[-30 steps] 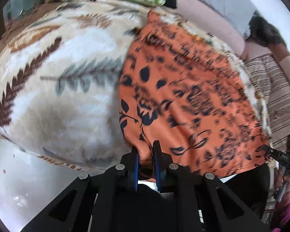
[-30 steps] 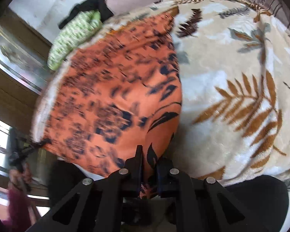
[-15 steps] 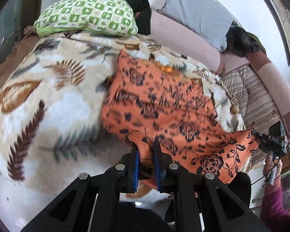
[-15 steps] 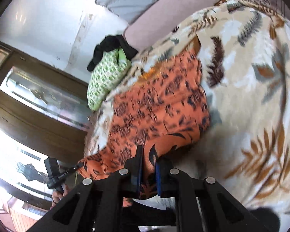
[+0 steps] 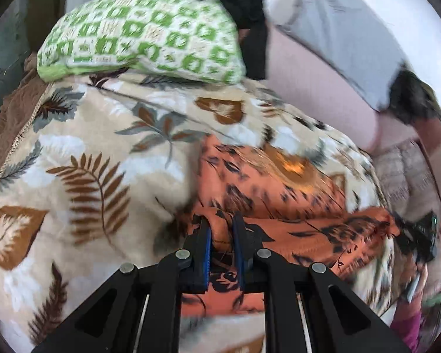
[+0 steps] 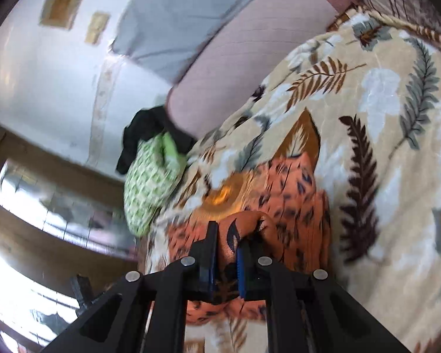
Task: Fold small clothes
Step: 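Lift the hem with both grippers and fold it toward the collar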
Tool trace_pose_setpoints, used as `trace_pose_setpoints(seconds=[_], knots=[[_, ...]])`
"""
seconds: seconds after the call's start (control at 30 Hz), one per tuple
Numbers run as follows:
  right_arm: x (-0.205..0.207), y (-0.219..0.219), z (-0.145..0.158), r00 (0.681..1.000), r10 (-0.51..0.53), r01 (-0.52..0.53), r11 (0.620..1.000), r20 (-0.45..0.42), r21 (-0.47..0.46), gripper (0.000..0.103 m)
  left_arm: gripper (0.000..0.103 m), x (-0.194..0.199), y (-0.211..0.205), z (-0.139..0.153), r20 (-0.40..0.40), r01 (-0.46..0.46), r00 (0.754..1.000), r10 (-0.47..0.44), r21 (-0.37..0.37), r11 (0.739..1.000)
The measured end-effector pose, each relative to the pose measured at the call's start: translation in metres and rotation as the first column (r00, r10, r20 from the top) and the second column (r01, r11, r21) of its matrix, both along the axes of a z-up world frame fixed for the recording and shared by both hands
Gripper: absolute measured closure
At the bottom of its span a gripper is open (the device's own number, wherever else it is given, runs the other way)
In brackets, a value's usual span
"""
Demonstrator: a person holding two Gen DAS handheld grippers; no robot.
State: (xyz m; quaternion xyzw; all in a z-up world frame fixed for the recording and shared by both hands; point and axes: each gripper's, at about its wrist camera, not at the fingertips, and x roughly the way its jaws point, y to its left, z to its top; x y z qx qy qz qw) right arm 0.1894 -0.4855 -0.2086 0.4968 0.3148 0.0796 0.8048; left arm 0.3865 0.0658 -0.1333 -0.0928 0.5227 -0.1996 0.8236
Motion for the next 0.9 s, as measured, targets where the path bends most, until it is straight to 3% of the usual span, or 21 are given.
trace_pose_setpoints(seconds=[0.17, 0.37, 0.5, 0.63, 0.73, 0.8, 0.87, 0.9], knots=[[0.048, -0.015, -0.041, 0.998, -0.056, 0.058, 0.996, -0.036, 0.067, 0.091, 0.09, 0.057, -0.015, -0.032, -0.04, -0.037, 0.999, 0.037, 0.007, 0.999], [0.086, -0.029, -0.075, 0.994, -0.092, 0.098, 0.989, -0.053, 0.108, 0.092, 0.09, 0.103, -0.031, -0.044, -0.046, -0.052, 0.998, 0.052, 0.015, 0.999], [0.103, -0.042, -0.091, 0.99, -0.132, 0.137, 0.971, -0.039, 0.194, 0.089, 0.089, 0.125, -0.039, -0.058, -0.067, -0.071, 0.995, 0.075, 0.056, 0.996], [0.121, -0.045, -0.114, 0.988, -0.103, 0.13, 0.953, -0.112, 0.273, 0.088, 0.088, 0.138, -0.041, -0.086, -0.111, -0.122, 0.985, 0.13, 0.075, 0.99], [0.12, -0.049, -0.126, 0.988, -0.104, 0.134, 0.944, -0.114, 0.3, 0.088, 0.088, 0.136, -0.038, -0.09, -0.088, -0.154, 0.984, 0.158, 0.042, 0.987], [0.113, -0.053, -0.13, 0.989, -0.117, 0.141, 0.929, -0.091, 0.343, 0.088, 0.087, 0.133, -0.031, -0.086, -0.08, -0.189, 0.979, 0.187, -0.02, 0.982], [0.105, -0.057, -0.127, 0.99, -0.131, 0.144, 0.925, -0.059, 0.352, 0.087, 0.081, 0.129, -0.022, -0.079, -0.059, -0.228, 0.973, 0.224, -0.076, 0.971], [0.099, -0.059, -0.122, 0.988, -0.147, 0.153, 0.93, -0.043, 0.334, 0.087, 0.065, 0.125, -0.015, -0.069, -0.015, -0.27, 0.963, 0.27, -0.094, 0.958]])
